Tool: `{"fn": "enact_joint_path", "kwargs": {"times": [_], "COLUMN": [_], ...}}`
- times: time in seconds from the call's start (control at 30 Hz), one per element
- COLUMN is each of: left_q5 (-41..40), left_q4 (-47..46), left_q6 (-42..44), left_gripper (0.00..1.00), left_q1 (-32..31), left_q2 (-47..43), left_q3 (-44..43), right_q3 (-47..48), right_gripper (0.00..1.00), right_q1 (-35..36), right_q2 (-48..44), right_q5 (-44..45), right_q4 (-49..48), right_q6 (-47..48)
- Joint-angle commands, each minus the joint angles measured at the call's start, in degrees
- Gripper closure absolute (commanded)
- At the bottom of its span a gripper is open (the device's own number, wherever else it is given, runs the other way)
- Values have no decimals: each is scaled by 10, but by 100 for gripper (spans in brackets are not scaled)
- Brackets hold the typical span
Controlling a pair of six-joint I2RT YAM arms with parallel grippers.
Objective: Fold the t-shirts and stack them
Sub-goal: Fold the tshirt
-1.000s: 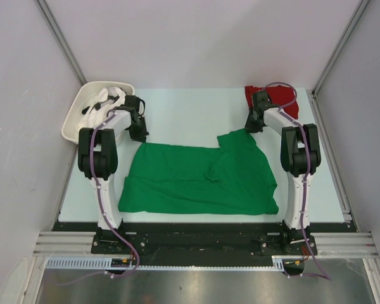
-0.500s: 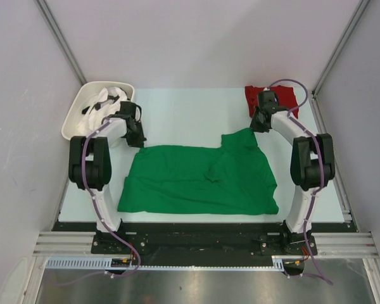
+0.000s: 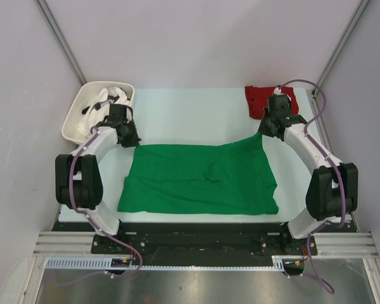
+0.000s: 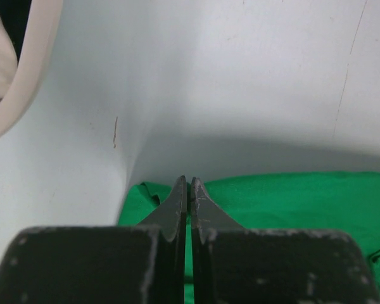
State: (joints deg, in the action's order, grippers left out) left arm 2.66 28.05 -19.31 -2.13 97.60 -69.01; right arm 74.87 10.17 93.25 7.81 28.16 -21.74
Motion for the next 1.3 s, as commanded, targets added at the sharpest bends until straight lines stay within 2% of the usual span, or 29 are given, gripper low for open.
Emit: {"fn": "enact_joint_path", "kwargs": {"times": [0.0,0.3,0.47,0.63,0.8,0.9,1.1,1.17,1.23,1.27], "left_q5": [17,-2,-17,-45,-40,5,88,95,104,109], "left_q4": [-7,6,26,55,74,91,89,95,110,115], "left_q6": [2,2,2,1,-12,-27,-74,-81,-91,-94], "left_gripper": [100,100,100,100,100,100,100,94,81,78], "left_q1": [5,12,13,15,18,20,39,40,40,40], "left_q2": [-55,-133,-176,-221,-254,-258,-300,-308,-325,-333], "left_q3": [30,92,129,168,205,217,263,267,268,270], "right_q3": [-26,-123,-191,-231,-247,-256,-277,-283,-292,-295], "right_gripper": [100,100,100,100,100,100,100,100,100,100], "right_q1": [5,27,63,98,172,221,336,388,445,471], "right_q2": [-83,-232,-328,-383,-434,-462,-513,-524,-529,-533], "right_q5": [23,49,76,91,152,181,267,286,293,302], "right_q4": [17,70,85,126,186,224,322,346,376,389], "right_q6": [13,-18,-62,-100,-174,-216,-369,-429,-467,-520]}}
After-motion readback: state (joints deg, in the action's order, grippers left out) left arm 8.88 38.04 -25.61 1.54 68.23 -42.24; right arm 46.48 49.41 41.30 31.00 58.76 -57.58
